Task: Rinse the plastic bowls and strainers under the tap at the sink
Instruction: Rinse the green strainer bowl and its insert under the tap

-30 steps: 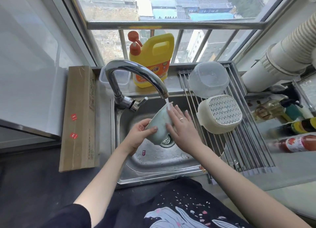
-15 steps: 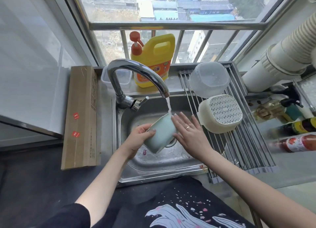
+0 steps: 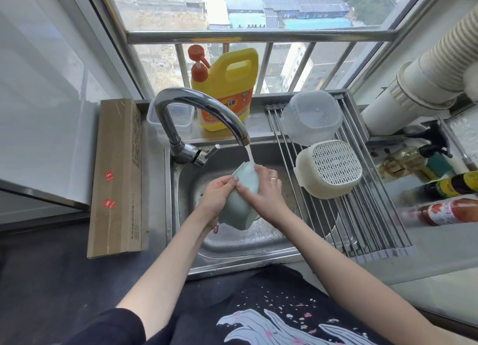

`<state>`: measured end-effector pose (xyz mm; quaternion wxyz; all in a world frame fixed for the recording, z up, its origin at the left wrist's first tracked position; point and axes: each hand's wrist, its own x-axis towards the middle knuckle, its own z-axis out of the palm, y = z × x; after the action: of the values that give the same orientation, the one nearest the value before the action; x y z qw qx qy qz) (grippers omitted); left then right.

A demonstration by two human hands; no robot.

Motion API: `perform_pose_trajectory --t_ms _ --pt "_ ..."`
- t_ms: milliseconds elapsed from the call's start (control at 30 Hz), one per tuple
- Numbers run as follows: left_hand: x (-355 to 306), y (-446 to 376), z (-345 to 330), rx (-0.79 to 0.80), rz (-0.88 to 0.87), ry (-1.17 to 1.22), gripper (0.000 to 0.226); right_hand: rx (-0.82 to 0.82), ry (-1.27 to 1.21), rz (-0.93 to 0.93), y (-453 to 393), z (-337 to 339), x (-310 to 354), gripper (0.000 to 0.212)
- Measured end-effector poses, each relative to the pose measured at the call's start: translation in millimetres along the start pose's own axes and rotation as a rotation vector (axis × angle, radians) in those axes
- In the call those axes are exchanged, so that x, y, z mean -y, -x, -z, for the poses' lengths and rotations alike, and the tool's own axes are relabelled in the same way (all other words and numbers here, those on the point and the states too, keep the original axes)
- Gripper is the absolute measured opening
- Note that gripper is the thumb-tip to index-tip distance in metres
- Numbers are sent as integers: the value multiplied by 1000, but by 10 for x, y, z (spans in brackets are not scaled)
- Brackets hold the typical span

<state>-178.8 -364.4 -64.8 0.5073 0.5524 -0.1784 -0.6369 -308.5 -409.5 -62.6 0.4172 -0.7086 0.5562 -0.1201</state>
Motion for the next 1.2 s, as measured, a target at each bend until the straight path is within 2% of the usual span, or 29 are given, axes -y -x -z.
perform_pose_trajectory --t_ms 133,267,333,400,467,533,634,700,767,834,900,967,1034,1067,1200 --pt "-1 -11 15 -52 -35 -137 25 22 -139 -166 -8 -57 -28 89" --pt "-44 -77 1 -67 -102 -347 29 32 -244 -249 4 -90 -84 68" --pt "-101 -63 -22 -82 -108 -355 29 17 -334 -253 1 -25 -119 53" --pt "-132 -51 -36 -90 -125 -361 33 -3 -402 -260 -16 53 -150 48" --pt "-123 -55 -46 -104 -136 -367 35 -43 -376 -250 -23 45 -131 45" --pt "-110 -69 -44 -101 -144 -344 37 -163 -457 -259 -35 -31 -98 32" --pt "-57 -48 43 -79 -160 -297 61 -317 -712 -340 -54 2 -69 17" --pt "-28 -10 175 -59 -151 -179 72 -361 -894 -461 -79 94 -179 23" --pt "27 14 263 5 -125 -49 72 -246 -925 -548 -71 160 -253 33" --pt "108 22 271 61 -75 39 81 -20 -1074 -564 -68 179 -223 39" --pt "138 36 266 73 -41 29 87 35 -1215 -531 -60 189 -173 45" --pt "128 57 321 54 -49 -93 67 -19 -1205 -433 -78 241 -150 34" --pt "97 79 422 83 -33 -216 36 -110 -1022 -322 -93 289 -174 23" --pt "87 80 463 111 -13 -258 29 -126 -928 -290 -94 317 -192 17" --pt "-11 75 439 160 -14 -243 47 -43 -834 -202 -86 393 -185 14"
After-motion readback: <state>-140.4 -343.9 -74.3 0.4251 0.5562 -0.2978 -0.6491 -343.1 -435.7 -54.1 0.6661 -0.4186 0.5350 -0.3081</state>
